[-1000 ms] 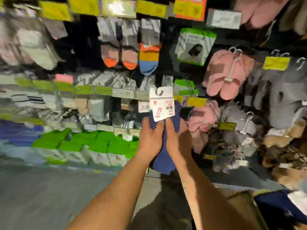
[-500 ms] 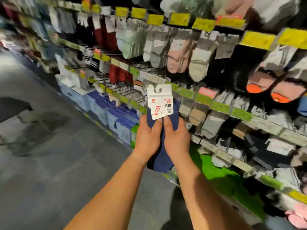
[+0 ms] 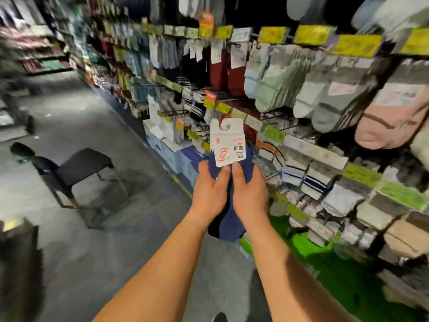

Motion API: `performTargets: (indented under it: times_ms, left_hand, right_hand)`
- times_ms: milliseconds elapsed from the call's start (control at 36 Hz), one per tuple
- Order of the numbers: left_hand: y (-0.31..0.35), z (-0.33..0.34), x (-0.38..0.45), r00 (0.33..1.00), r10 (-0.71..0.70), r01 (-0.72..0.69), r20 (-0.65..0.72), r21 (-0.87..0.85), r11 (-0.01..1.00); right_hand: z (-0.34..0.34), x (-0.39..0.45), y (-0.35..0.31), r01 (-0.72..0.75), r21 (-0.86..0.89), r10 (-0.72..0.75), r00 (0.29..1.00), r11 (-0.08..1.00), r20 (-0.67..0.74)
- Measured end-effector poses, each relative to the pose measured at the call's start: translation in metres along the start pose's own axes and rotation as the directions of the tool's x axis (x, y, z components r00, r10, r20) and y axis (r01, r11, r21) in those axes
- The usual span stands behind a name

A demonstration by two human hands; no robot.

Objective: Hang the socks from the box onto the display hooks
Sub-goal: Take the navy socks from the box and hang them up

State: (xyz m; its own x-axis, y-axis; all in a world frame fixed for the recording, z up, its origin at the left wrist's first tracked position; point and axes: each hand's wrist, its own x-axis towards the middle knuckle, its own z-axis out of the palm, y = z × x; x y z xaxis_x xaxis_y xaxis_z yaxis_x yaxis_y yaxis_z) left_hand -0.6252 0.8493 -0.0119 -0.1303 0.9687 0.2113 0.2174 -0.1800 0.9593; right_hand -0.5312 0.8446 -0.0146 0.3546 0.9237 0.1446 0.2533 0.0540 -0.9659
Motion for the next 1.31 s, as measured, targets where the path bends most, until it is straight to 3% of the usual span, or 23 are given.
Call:
performTargets:
  times_ms: [139, 389, 639, 750, 889, 1028, 1167, 1306]
  left_hand:
    - [0.007, -0.027, 0.110, 1.000, 0.007, -0.008, 0.019, 0.031, 0.999]
    - [-0.012, -0.046, 0.266, 0.997, 0.073, -0.072, 0.018, -0.067, 0.995]
    - [-0.034, -0.044, 0.392, 0.959, 0.155, -0.093, 0.238, -0.250, 0.964]
    - [-0.041, -0.058, 0.451, 0.910, 0.225, -0.120, 0.349, -0.297, 0.947]
    - [-0.026, -0.074, 0.509, 0.839, 0.313, -0.141, 0.445, -0.378, 0.915]
    - [0.006, -0.078, 0.542, 0.754, 0.409, -0.184, 0.514, -0.432, 0.883]
    - [0.023, -0.088, 0.563, 0.705, 0.378, -0.008, 0.601, -0.525, 0.851]
    - [0.034, -0.098, 0.579, 0.682, 0.357, 0.196, 0.639, -0.630, 0.751]
  right_hand:
    - [0.068, 0.086, -0.030, 0.044, 0.035, -0.043, 0.999, 0.998, -0.019]
    - [0.152, 0.205, -0.061, 0.091, 0.023, -0.089, 0.994, 0.996, -0.065]
    - [0.216, 0.293, -0.061, 0.121, -0.062, -0.134, 0.947, 0.991, -0.292]
    - [0.256, 0.324, -0.075, 0.090, -0.038, -0.098, 0.894, 0.995, -0.438]
    - [0.293, 0.346, -0.117, 0.182, 0.021, -0.130, 0.771, 0.983, -0.624]
    - [0.301, 0.365, -0.151, 0.196, -0.133, -0.230, 0.633, 0.971, -0.739]
    - [0.302, 0.372, -0.183, 0.206, -0.156, -0.254, 0.644, 0.966, -0.722]
    - [0.308, 0.378, -0.201, 0.293, -0.007, -0.203, 0.646, 0.956, -0.735]
